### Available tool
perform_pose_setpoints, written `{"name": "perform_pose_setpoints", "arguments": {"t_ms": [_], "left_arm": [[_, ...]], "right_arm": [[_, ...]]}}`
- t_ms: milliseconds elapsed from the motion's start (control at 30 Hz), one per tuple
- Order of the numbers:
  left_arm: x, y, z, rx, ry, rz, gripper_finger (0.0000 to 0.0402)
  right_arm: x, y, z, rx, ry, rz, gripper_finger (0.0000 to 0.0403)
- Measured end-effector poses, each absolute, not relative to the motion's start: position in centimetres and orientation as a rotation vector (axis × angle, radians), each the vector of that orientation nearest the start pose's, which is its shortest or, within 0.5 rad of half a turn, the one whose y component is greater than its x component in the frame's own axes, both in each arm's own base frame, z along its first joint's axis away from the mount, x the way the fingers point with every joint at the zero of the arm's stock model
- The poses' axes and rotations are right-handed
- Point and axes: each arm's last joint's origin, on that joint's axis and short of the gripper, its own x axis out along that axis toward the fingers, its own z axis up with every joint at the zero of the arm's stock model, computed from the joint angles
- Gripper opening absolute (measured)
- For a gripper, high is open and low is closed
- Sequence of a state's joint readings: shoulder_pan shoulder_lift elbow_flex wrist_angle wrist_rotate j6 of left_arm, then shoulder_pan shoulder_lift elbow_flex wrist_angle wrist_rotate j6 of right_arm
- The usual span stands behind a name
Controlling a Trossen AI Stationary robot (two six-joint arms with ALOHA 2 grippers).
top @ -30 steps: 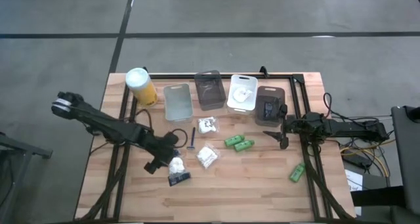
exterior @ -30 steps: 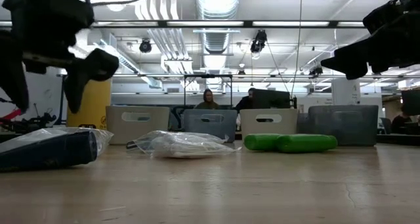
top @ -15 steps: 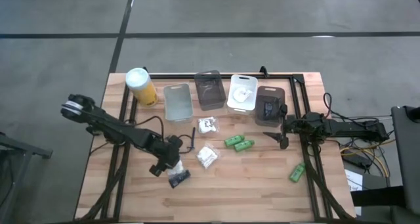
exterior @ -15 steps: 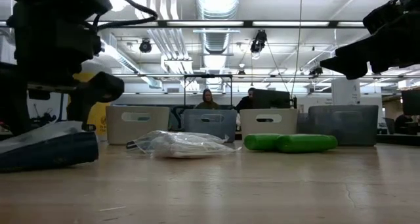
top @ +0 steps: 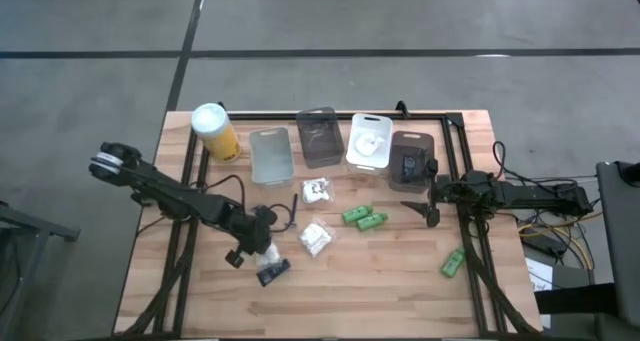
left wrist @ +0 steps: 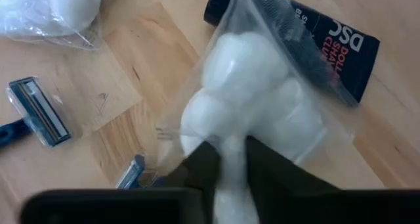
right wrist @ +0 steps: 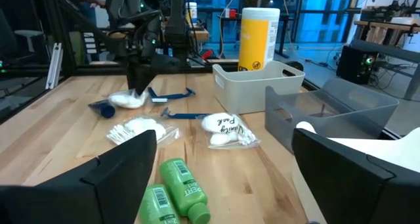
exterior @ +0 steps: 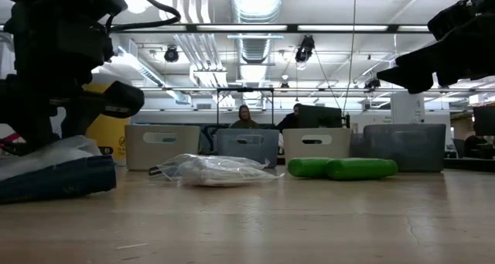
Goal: Pick & Place Travel size toiletries
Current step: Put the white cotton pack into the white bin
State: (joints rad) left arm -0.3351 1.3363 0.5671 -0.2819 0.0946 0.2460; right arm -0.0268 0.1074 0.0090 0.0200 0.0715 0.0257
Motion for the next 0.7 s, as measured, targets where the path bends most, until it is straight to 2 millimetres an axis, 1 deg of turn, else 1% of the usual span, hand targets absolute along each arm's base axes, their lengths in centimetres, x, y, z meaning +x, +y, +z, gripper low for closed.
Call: {"name": "perform_pose_setpoints", "arguments": {"t_ms": [67, 133, 300, 367, 500, 700], "left_arm": [[21.1, -7.7, 14.9, 0.344, 0.997, -0.522, 0.003], [21.1, -7.7, 15.0, 0.331, 0.996, -0.54, 0.0011], [20.7, -7.5, 15.7, 0.316, 0.97, -0.549, 0.0015], [20.5, -7.2, 16.5, 0.31, 0.943, -0.54, 0.0012], [20.2, -6.6, 18.8, 0.288, 0.846, -0.511, 0.0006], [19.5, -6.0, 22.1, 0.278, 0.697, -0.458, 0.0013]], "right_arm": [[10.3, -0.5, 16.0, 0.024, 0.077, -0.099, 0.0341], [10.3, -0.5, 16.0, 0.024, 0.077, -0.099, 0.0335], [10.3, -0.5, 16.0, 0.024, 0.077, -0.099, 0.0325], [10.3, -0.5, 16.0, 0.024, 0.077, -0.099, 0.0326], [10.3, -0.5, 16.0, 0.024, 0.077, -0.099, 0.0337], [10.3, -0.5, 16.0, 0.024, 0.077, -0.099, 0.0357]]}}
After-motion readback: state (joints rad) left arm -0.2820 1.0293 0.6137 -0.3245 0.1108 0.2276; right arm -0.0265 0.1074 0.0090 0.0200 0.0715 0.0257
